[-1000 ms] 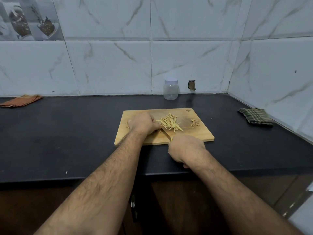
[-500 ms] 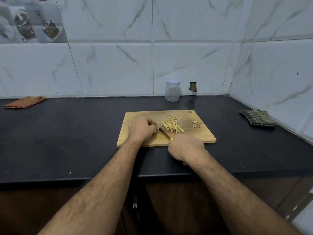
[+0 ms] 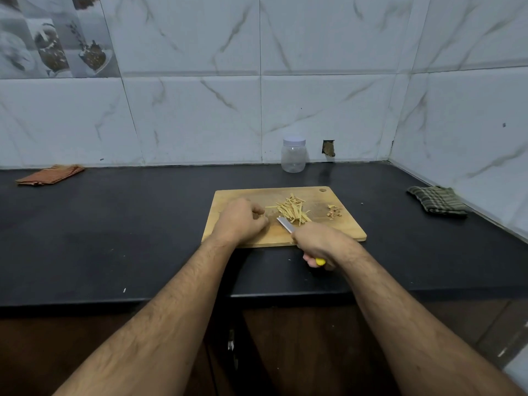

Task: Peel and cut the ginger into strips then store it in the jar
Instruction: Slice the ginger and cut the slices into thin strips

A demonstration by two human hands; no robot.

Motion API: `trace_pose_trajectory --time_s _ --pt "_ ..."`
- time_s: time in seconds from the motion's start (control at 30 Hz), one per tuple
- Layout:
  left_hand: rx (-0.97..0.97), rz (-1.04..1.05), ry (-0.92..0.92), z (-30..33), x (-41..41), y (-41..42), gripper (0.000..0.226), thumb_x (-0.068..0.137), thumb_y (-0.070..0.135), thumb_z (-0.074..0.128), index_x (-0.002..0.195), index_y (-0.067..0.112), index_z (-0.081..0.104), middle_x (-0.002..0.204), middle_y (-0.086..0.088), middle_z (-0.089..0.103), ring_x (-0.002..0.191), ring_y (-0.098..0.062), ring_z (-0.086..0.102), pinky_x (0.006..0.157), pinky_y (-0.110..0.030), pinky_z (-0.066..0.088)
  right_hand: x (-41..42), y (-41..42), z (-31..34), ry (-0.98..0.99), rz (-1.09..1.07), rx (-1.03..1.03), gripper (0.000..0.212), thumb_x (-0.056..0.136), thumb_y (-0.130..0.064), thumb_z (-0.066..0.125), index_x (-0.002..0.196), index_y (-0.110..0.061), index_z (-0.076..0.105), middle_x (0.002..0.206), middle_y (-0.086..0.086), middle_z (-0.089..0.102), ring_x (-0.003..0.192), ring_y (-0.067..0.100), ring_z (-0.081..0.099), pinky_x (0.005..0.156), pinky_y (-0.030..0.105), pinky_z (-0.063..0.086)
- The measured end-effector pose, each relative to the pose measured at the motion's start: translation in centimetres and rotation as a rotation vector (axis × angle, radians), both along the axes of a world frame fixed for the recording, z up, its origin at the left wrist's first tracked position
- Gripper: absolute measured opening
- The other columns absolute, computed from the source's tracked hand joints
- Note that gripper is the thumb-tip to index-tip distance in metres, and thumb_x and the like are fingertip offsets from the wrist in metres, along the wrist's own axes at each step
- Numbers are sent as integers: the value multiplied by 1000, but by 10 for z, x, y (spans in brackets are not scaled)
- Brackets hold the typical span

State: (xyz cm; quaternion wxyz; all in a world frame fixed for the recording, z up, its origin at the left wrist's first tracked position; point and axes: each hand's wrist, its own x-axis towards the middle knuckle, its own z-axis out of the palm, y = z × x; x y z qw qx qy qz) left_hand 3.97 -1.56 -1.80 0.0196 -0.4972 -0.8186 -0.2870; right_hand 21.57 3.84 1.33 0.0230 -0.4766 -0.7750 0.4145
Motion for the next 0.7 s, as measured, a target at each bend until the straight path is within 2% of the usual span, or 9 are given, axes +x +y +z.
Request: trace_pose_trajectory --time_s 0.07,0.17,0.3,0.43,0.47,0.6,0.7 --pt "-47 -6 59 1 1 0 24 88 32 67 104 17 77 106 2 69 96 -17 62 84 -35 53 2 4 -1 20 -22 -27 20 101 -16 34 114 -15 48 66 5 51 25 8 40 37 13 31" --pt "-79 6 109 2 2 -1 22 89 30 65 105 19 77 110 4 69 99 -16 61 82 -32 52 2 11 -4 19 -61 -39 7 100 -20 35 97 -19 41 56 2 50 25 10 40 40 17 32" --pt "-81 11 109 4 2 0 22 91 28 63 107 21 77 111 6 71 99 -14 63 85 -31 53 -2 19 -6 46 -75 -35 11 99 -22 35 109 -18 40 65 5 52 24 10 42 36 9 31" --pt "-75 57 69 3 0 -1 24 88 36 71 108 23 75 109 6 72 102 -15 63 87 -32 53 -2 12 -3 60 -24 40 34 100 -17 35 131 -11 50 67 5 53 33 11 45 34 7 29" --pt "-73 68 60 2 -1 -1 26 86 38 73 108 24 75 109 7 72 103 -15 63 88 -34 53 -3 11 -2 61 -20 22 34 100 -16 35 131 -11 49 68 6 52 35 11 44 34 7 29" --pt "-47 91 -5 2 -5 -4 28 81 42 78 105 28 75 105 9 72 99 -12 62 85 -33 52 -6 7 1 72 -46 -40 6 98 -17 37 102 -19 41 67 4 50 28 9 41 35 8 29" --pt "-5 98 -81 3 -4 -5 25 81 38 79 103 28 75 103 10 71 98 -10 62 83 -30 51 -5 4 2 30 22 40 23 100 -15 36 117 -12 51 63 4 52 32 10 41 34 9 28"
